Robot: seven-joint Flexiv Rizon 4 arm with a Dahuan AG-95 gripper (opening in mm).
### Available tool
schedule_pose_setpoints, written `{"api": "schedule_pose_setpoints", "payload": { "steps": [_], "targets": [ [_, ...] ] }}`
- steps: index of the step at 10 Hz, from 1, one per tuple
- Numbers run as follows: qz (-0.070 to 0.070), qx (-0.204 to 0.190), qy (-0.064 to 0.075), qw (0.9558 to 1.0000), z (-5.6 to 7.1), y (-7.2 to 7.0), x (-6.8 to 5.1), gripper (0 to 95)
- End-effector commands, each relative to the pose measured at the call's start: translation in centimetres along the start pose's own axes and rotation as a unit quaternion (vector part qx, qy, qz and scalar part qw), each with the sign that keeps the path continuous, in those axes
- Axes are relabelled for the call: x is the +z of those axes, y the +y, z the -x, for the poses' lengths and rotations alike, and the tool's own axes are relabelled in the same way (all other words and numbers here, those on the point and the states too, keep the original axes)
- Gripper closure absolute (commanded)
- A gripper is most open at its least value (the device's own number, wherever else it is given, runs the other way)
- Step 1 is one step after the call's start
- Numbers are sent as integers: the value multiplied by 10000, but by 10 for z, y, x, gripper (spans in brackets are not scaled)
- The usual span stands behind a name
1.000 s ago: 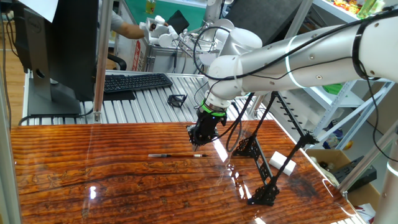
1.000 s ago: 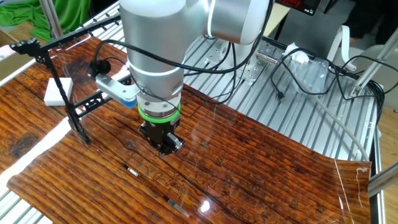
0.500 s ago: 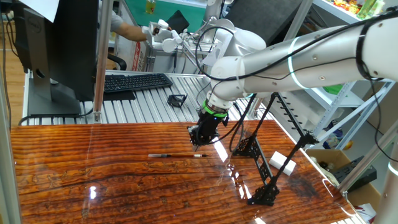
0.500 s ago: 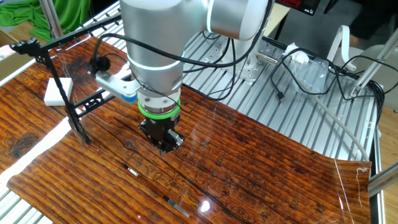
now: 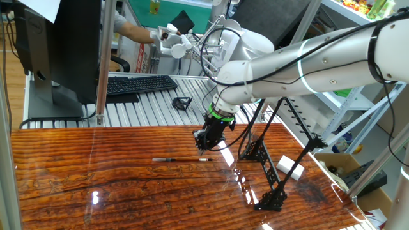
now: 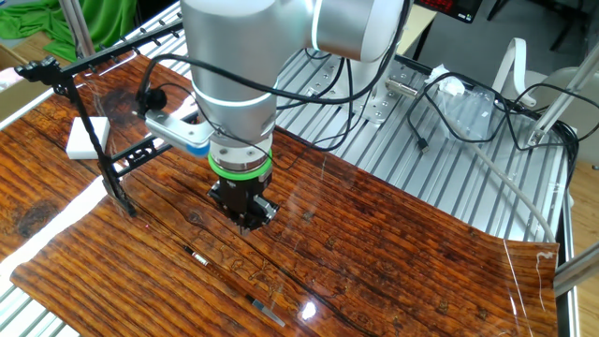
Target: Place the brush on the pen rack
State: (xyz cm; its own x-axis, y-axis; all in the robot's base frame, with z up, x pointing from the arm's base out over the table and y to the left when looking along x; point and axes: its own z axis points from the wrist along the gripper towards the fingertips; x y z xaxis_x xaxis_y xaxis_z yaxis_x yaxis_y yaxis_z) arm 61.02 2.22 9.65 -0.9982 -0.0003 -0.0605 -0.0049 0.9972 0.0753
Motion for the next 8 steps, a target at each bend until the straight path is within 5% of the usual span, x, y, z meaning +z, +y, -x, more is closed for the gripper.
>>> {"api": "schedule_pose_setpoints", "payload": {
  "steps": [1,8],
  "targets": [
    [-6,12,21,10000,0,0,0,950],
    [18,32,-3,10000,0,0,0,950]
  ]
}}
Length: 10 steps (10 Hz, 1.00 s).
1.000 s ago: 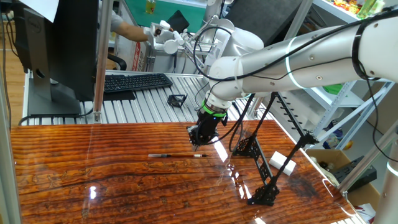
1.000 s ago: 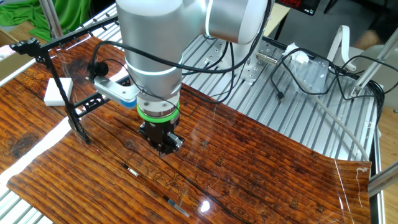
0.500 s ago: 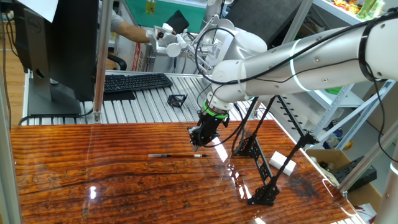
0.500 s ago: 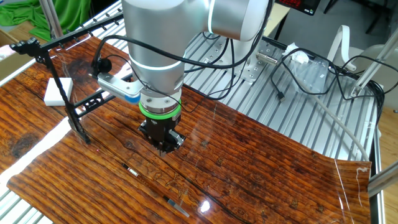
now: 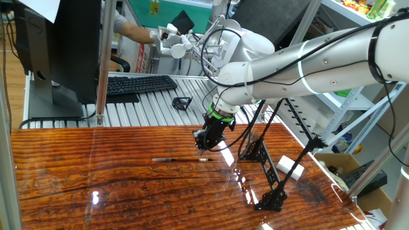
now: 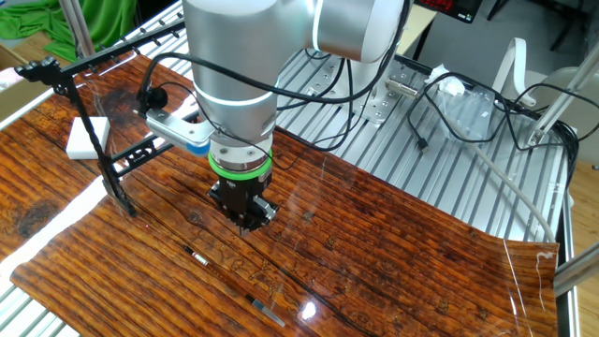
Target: Place the brush on the pen rack
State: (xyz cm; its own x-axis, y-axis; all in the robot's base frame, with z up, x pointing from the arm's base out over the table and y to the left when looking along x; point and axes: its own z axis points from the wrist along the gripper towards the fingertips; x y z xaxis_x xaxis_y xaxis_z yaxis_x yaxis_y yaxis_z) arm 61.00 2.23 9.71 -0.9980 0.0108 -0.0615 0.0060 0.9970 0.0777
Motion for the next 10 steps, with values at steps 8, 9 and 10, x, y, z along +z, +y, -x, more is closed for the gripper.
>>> {"api": "schedule_pose_setpoints", "payload": {
  "steps": [8,9,10],
  "targets": [
    [30,31,-65,10000,1,0,0,950],
    [57,82,-63,9999,1,0,0,950],
    [52,94,-62,9999,1,0,0,950]
  ]
}}
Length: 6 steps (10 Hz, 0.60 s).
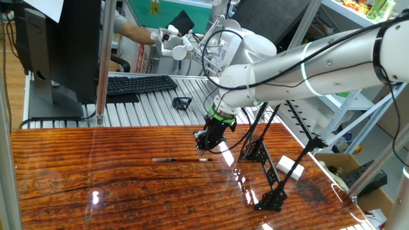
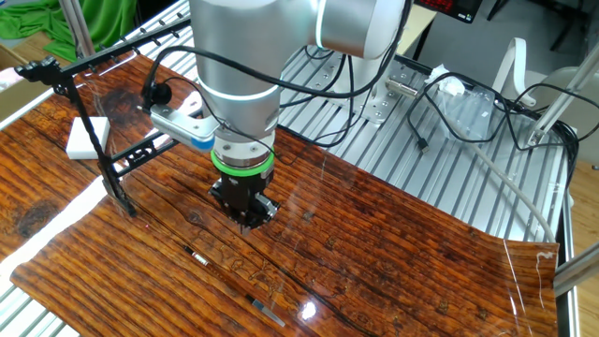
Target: Place the brush on the pen rack
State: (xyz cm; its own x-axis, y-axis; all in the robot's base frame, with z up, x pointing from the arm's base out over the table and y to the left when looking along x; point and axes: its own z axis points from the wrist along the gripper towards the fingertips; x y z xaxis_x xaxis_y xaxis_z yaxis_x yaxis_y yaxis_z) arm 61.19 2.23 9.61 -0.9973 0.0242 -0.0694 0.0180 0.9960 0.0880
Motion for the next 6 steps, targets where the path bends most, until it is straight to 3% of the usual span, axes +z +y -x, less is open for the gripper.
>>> {"api": "schedule_pose_setpoints", "payload": {
  "steps": [1,4,6],
  "targets": [
    [2,27,-16,10000,-1,0,-1,950],
    [2,73,-25,10000,-1,0,0,950],
    [2,163,-16,9999,8,3,1,950]
  ]
}}
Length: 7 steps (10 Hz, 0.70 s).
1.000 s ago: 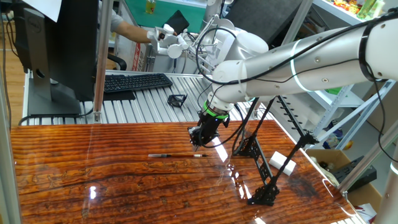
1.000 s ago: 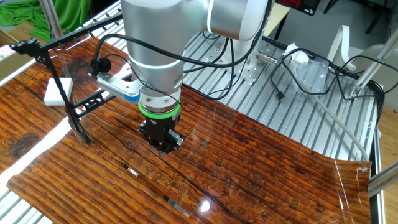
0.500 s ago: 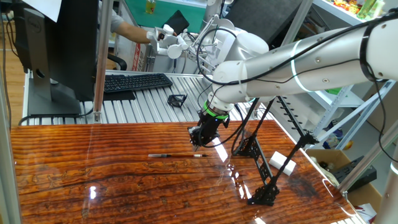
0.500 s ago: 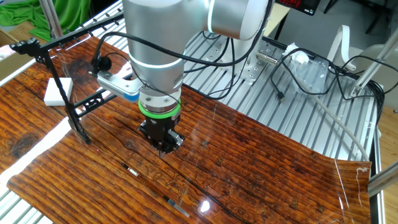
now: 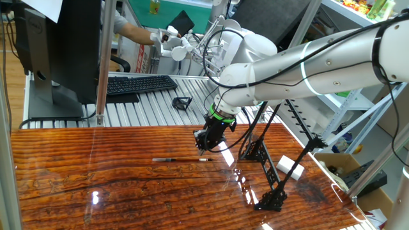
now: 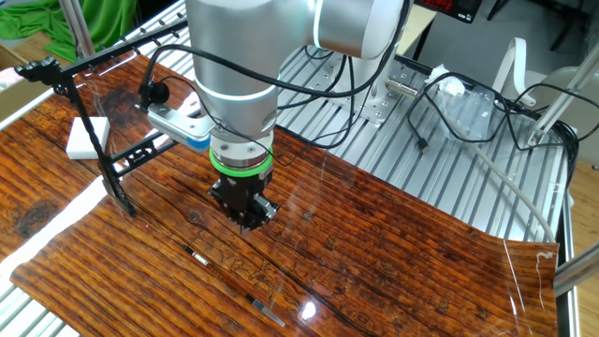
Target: Place the brush on the pen rack
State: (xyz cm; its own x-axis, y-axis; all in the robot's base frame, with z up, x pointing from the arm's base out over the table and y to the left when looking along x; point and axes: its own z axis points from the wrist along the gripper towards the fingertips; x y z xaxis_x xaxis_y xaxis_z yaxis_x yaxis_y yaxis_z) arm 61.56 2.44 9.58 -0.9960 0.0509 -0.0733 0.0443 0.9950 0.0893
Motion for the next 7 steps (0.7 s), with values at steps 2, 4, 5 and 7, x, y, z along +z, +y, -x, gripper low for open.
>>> {"api": "schedule_pose_setpoints", "payload": {
  "steps": [2,4,5,7],
  "targets": [
    [1,209,19,9998,18,6,0,950],
    [-6,378,17,9993,30,9,1,950],
    [-7,498,7,9988,33,10,3,950],
    [-23,764,-17,9971,41,11,7,950]
  ]
}}
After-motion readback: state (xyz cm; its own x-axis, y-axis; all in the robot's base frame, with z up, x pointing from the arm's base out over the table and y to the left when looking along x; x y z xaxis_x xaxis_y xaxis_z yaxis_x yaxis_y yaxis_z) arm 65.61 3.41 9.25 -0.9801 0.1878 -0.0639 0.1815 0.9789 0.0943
